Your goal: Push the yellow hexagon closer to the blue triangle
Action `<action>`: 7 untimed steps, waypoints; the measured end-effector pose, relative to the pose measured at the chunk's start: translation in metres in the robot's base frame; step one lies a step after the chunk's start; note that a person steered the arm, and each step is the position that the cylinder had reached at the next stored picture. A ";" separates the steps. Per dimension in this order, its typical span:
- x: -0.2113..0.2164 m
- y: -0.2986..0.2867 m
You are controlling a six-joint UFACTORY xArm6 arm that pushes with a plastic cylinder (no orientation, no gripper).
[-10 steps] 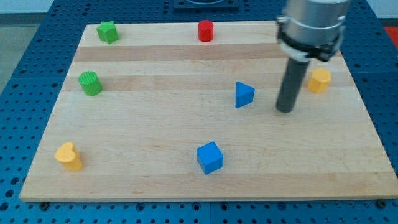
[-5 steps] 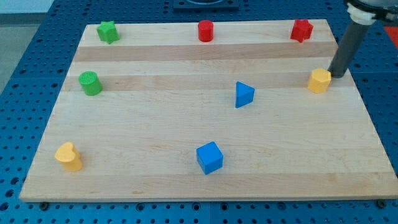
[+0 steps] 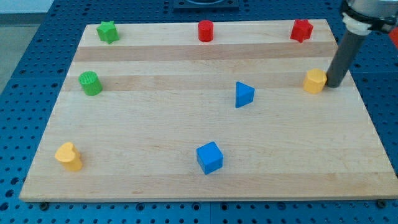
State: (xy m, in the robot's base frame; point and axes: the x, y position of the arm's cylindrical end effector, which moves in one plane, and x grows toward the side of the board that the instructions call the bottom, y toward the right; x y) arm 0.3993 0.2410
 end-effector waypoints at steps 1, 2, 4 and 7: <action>0.000 -0.018; 0.000 -0.038; 0.000 -0.075; 0.000 -0.111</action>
